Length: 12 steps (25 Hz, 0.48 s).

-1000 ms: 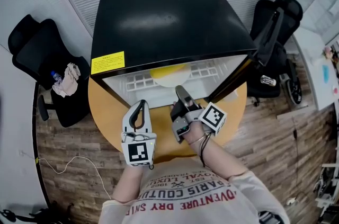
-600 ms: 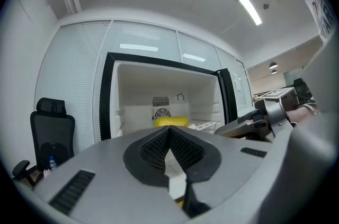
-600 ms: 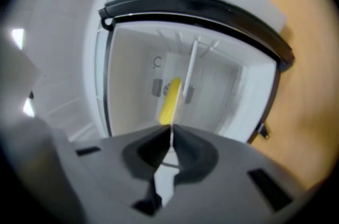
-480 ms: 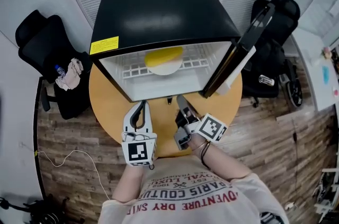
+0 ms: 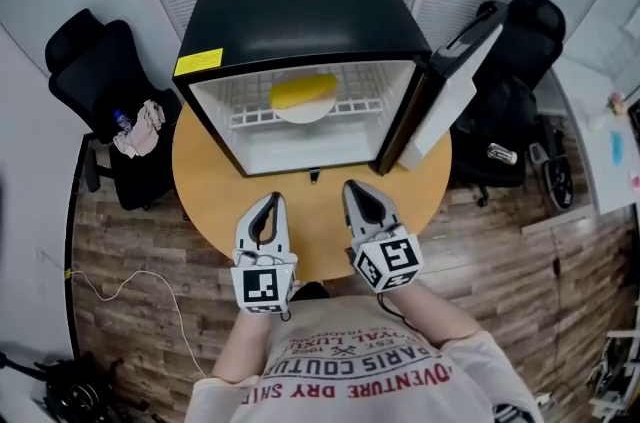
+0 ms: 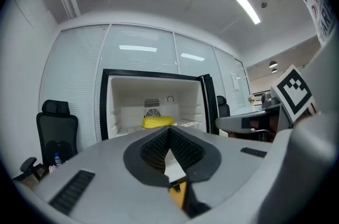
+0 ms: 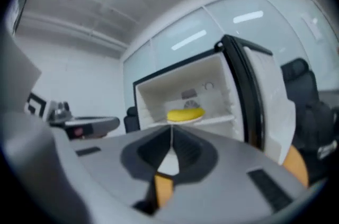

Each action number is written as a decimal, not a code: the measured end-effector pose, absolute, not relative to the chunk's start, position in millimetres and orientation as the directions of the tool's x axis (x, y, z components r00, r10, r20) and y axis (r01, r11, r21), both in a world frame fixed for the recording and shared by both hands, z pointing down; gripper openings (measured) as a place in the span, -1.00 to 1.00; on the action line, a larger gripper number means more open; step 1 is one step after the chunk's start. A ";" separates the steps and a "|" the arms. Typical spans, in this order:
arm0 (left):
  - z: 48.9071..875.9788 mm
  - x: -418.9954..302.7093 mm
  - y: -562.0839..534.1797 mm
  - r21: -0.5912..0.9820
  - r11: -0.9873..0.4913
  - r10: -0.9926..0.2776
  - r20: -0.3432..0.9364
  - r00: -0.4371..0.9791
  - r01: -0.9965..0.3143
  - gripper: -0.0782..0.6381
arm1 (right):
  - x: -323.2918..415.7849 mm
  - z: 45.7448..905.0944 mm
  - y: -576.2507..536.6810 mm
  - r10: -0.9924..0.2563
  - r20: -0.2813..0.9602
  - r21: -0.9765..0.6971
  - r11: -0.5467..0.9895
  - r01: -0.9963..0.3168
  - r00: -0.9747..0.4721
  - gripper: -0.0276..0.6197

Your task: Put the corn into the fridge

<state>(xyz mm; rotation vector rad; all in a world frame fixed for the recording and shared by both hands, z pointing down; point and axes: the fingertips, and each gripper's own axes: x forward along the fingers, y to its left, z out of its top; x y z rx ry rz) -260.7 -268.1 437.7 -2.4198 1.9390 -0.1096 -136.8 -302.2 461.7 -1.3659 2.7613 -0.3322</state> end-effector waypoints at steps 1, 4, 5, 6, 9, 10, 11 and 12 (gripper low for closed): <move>438.2 -259.5 -265.8 -0.076 -0.219 -0.976 0.033 0.217 -0.973 -0.69 | -135.6 459.4 -299.1 -0.794 0.060 -0.146 0.593 -0.792 -0.606 -0.82; 439.2 -258.0 -260.9 -0.069 -0.209 -0.978 0.040 0.207 -0.975 -0.69 | -134.8 455.7 -291.0 -0.787 0.068 -0.068 0.609 -0.790 -0.613 -0.82; 438.7 -258.0 -260.3 -0.077 -0.206 -0.978 0.039 0.204 -0.975 -0.69 | -134.8 455.1 -289.4 -0.786 0.070 -0.055 0.612 -0.789 -0.615 -0.82; 438.1 -257.6 -260.1 -0.082 -0.205 -0.979 0.038 0.202 -0.975 -0.69 | -134.7 454.4 -288.1 -0.784 0.070 -0.037 0.615 -0.787 -0.616 -0.82; 436.7 -254.5 -260.6 -0.084 -0.209 -0.978 0.039 0.206 -0.974 -0.69 | -134.4 449.9 -285.4 -0.784 0.060 0.041 0.620 -0.783 -0.618 -0.82; 436.4 -253.1 -261.1 -0.083 -0.212 -0.977 0.041 0.209 -0.974 -0.69 | -134.2 447.8 -285.0 -0.785 0.056 0.058 0.620 -0.783 -0.617 -0.82; 436.1 -251.9 -261.5 -0.084 -0.214 -0.976 0.042 0.212 -0.973 -0.69 | -133.9 446.1 -284.9 -0.785 0.054 0.073 0.620 -0.782 -0.617 -0.82; 435.8 -251.0 -262.2 -0.089 -0.217 -0.976 0.042 0.214 -0.972 -0.69 | -133.7 445.1 -285.1 -0.784 0.053 0.086 0.620 -0.780 -0.618 -0.82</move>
